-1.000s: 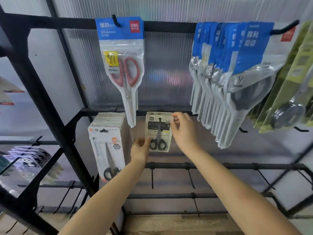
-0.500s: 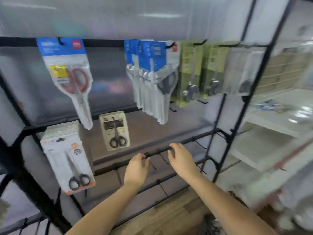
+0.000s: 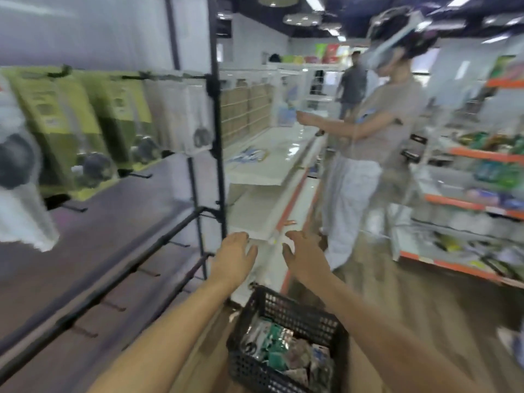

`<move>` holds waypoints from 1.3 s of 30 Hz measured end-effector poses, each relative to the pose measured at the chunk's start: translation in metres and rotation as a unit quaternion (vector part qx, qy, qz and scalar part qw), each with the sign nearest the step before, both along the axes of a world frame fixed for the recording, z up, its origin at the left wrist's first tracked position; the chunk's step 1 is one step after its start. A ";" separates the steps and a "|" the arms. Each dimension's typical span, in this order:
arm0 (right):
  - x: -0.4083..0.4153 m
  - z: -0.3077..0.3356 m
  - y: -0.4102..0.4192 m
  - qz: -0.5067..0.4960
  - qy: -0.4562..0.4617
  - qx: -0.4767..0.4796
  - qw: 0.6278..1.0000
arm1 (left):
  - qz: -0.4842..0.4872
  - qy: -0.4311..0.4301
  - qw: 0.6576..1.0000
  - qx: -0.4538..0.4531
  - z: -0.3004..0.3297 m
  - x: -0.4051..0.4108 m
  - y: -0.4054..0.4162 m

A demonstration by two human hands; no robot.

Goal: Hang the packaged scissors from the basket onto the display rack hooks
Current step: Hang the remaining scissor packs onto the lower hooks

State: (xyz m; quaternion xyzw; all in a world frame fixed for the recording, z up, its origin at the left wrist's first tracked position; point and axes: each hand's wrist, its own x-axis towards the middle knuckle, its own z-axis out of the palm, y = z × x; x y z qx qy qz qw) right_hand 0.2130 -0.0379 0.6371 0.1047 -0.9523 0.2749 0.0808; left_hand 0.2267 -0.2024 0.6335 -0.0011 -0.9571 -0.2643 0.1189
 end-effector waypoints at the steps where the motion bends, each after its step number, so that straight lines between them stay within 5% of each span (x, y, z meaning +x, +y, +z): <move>1: -0.005 -0.004 0.012 -0.014 -0.007 0.006 1.000 | -0.015 -0.006 1.000 0.000 -0.005 -0.009 0.013; 7: -0.044 -0.045 0.057 -0.071 -0.055 0.016 0.996 | -0.100 -0.087 0.991 0.011 -0.047 -0.058 0.061; 18: -0.141 -0.180 0.076 -0.094 -0.210 -0.016 0.973 | -0.103 -0.212 0.972 -0.011 -0.162 -0.168 0.081; 31: -0.119 -0.377 0.073 -0.117 -0.462 0.006 0.879 | -0.086 -0.428 0.899 -0.008 -0.355 -0.160 0.035; 39: -0.103 -0.478 0.058 -0.160 -0.487 0.008 0.859 | -0.040 -0.497 0.867 0.004 -0.480 -0.139 0.010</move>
